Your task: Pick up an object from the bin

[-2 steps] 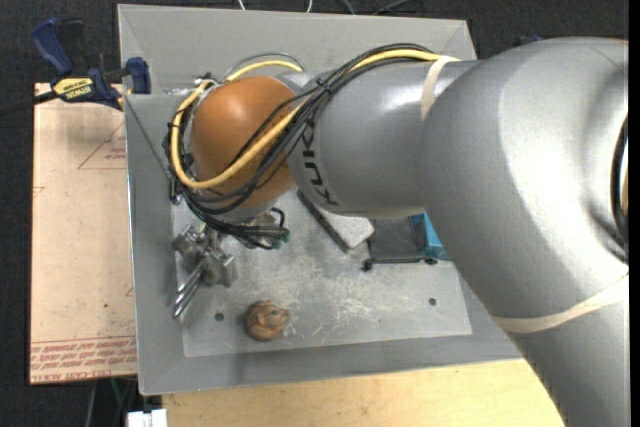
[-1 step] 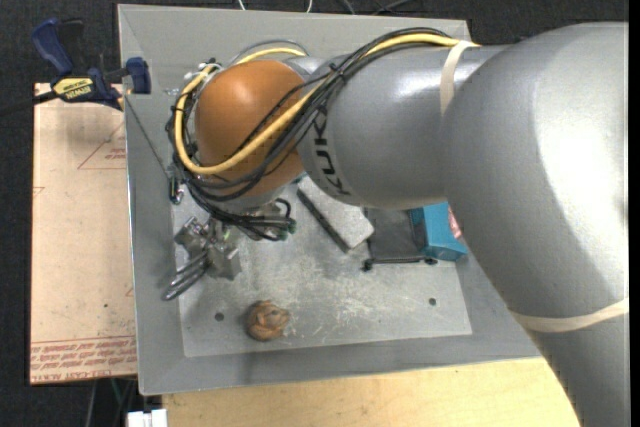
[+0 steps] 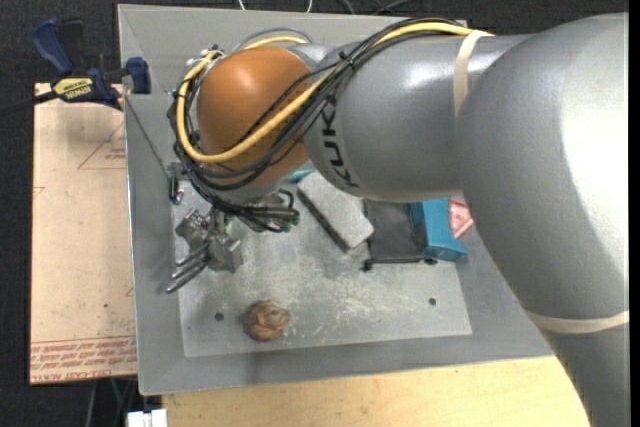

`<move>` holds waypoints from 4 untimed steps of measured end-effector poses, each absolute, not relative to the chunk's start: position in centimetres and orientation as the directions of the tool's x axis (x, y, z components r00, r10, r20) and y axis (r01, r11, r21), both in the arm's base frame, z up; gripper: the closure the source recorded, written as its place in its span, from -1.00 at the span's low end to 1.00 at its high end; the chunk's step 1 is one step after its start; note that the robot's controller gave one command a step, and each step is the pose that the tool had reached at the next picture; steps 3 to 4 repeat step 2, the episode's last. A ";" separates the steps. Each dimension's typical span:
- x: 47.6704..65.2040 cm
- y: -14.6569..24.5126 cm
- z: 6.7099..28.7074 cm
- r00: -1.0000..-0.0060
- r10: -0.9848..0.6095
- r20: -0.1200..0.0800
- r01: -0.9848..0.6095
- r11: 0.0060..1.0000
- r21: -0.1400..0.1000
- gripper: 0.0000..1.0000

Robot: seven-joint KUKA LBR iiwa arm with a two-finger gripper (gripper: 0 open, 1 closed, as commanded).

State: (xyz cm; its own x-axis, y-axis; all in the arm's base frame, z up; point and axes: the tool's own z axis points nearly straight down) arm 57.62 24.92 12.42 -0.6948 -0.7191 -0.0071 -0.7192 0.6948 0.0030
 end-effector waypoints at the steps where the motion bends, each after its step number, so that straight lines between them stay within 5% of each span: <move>1: 57.6 24.9 15.3 -0.696 -0.718 -0.008 -0.718 0.696 0.003 1.00; 2: 57.6 25.0 18.1 -0.697 -0.717 -0.007 -0.717 0.697 0.004 1.00; 4: 57.6 25.0 18.1 -0.697 -0.717 -0.007 -0.717 0.697 0.004 1.00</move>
Offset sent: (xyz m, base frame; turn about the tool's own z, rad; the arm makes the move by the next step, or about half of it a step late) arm -0.0005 0.0001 0.0584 0.0010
